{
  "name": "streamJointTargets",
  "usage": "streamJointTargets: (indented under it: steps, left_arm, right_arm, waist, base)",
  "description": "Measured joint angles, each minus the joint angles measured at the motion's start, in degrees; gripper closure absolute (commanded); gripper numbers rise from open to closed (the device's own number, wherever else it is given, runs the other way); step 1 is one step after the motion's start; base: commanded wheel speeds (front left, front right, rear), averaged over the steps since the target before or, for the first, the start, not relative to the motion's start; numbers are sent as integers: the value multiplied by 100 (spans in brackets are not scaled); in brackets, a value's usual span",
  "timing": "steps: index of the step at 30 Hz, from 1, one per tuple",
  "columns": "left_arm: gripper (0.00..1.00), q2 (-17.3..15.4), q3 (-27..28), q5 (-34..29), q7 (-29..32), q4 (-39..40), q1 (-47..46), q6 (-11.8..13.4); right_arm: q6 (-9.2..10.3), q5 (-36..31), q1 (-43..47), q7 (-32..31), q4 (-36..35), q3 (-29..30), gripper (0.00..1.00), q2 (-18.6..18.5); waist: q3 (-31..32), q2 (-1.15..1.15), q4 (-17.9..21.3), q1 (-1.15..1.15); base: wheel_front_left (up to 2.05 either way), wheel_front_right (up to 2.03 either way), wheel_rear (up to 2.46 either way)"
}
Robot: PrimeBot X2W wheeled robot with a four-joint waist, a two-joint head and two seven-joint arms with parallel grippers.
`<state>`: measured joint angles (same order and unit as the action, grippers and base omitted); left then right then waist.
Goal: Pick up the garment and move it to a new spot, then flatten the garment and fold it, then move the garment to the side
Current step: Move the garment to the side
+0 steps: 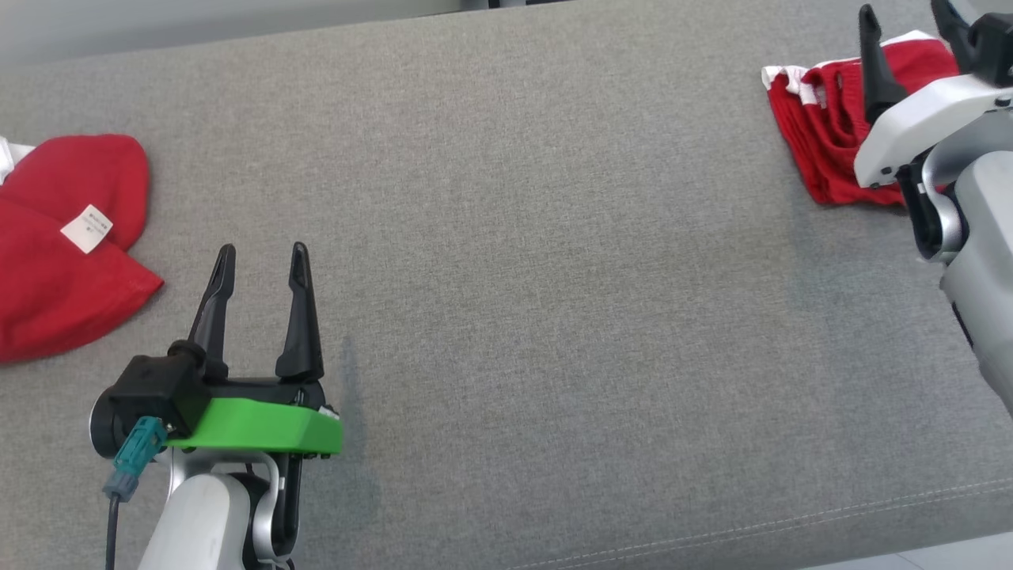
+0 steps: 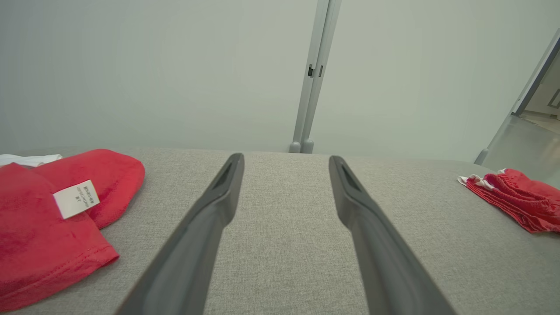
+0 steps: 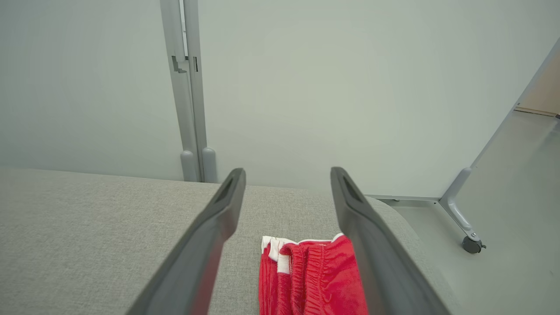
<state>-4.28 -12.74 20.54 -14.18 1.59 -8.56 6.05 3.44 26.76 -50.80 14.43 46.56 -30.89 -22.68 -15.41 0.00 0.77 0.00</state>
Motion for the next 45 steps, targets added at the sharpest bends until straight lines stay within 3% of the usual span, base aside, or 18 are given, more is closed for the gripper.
streamJointTargets:
  steps: [17,32,45]
  left_arm:
    - [0,123,304,205,-7,-443,235,9]
    - [0,123,477,246,-8,-657,615,11]
    - [0,131,500,247,-22,-801,921,54]
  right_arm:
    - [96,155,1736,0,-1697,307,0,876]
    - [319,-324,2887,0,-2577,505,0,1018]
    - [331,-471,3656,0,-2773,620,0,1189]
  waist:
    - [867,0,147,0]
    - [1010,0,79,0]
    - [1369,0,6,0]
  base:
    - [0,0,0]
    - [0,0,0]
    - [0,0,0]
